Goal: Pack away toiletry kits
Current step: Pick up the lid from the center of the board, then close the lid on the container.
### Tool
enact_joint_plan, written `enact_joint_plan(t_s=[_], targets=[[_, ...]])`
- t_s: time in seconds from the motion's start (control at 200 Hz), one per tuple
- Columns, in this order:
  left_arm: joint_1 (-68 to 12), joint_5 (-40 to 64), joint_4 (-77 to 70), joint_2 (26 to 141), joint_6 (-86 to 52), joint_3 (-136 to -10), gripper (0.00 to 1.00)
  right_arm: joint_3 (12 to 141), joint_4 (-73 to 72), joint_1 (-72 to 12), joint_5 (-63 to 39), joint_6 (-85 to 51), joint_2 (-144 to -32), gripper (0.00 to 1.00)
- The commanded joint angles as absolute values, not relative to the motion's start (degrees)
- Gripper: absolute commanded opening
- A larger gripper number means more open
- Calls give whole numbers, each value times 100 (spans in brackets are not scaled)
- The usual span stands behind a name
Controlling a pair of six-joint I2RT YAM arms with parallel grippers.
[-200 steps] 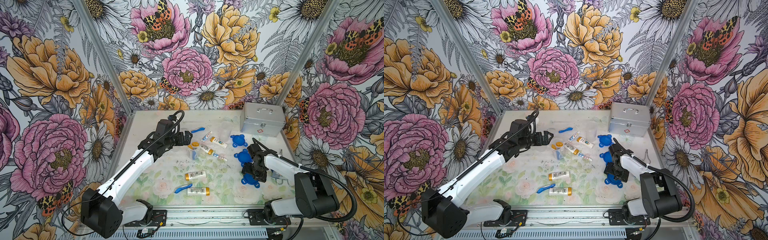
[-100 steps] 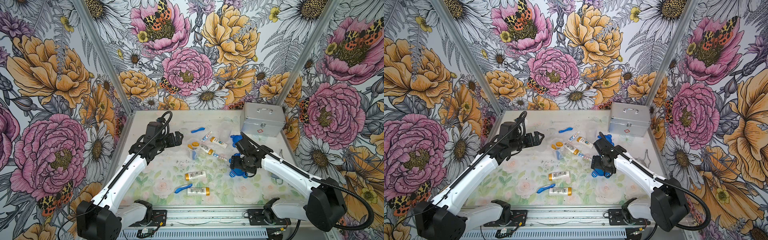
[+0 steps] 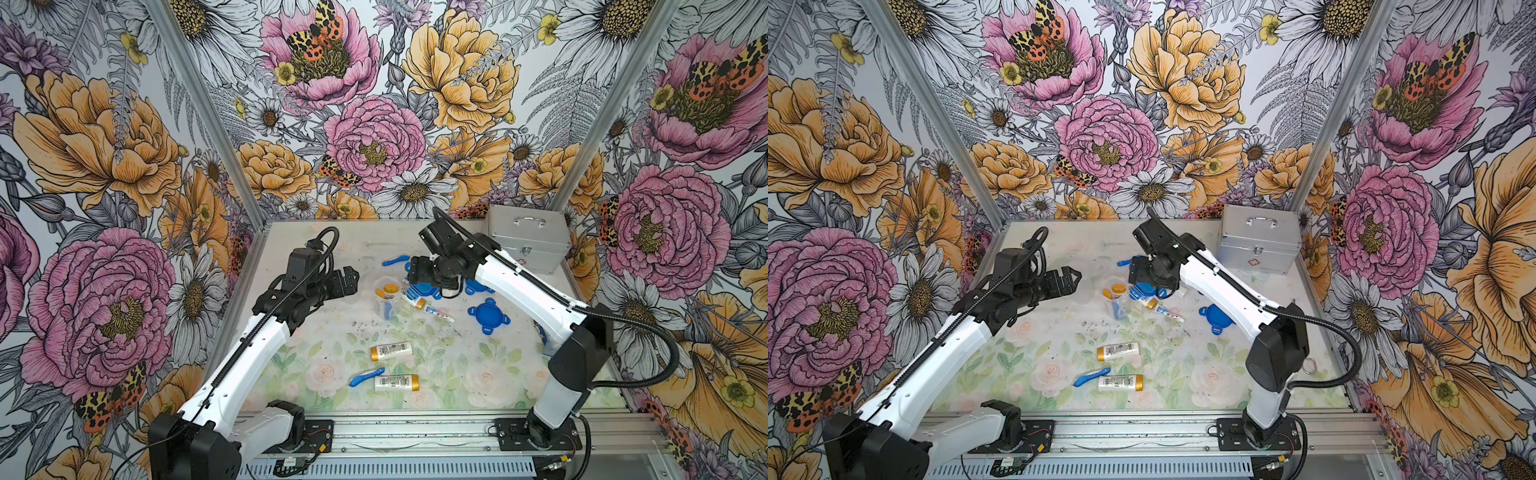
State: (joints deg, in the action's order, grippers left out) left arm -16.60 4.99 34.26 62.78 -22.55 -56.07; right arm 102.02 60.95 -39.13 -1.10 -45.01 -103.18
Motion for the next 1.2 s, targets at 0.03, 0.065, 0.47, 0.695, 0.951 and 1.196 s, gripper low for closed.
enact_joint_plan(t_s=[0.03, 0.065, 0.47, 0.695, 0.951, 1.196], targets=[[-1644, 64, 3463, 6018, -2120, -5442, 98, 11210, 6456, -4055, -374, -4565, -10984, 65], [-1651, 32, 3468, 5991, -2118, -5419, 98, 11427, 6494, -4083, -402, -4604, -11156, 66], [-1713, -17, 3454, 5988, -2066, -5418, 98, 12570, 6690, -4378, -402, -5130, -12087, 65], [-1703, -41, 3454, 5981, -2024, -5361, 98, 12614, 6881, -4502, -299, -5321, -12216, 65], [-1701, -52, 3461, 5888, -2039, -5370, 98, 12639, 6925, -4512, -204, -5493, -12357, 67], [-1645, -10, 3455, 5861, -2013, -5362, 98, 12767, 6932, -4517, -62, -5528, -12461, 68]])
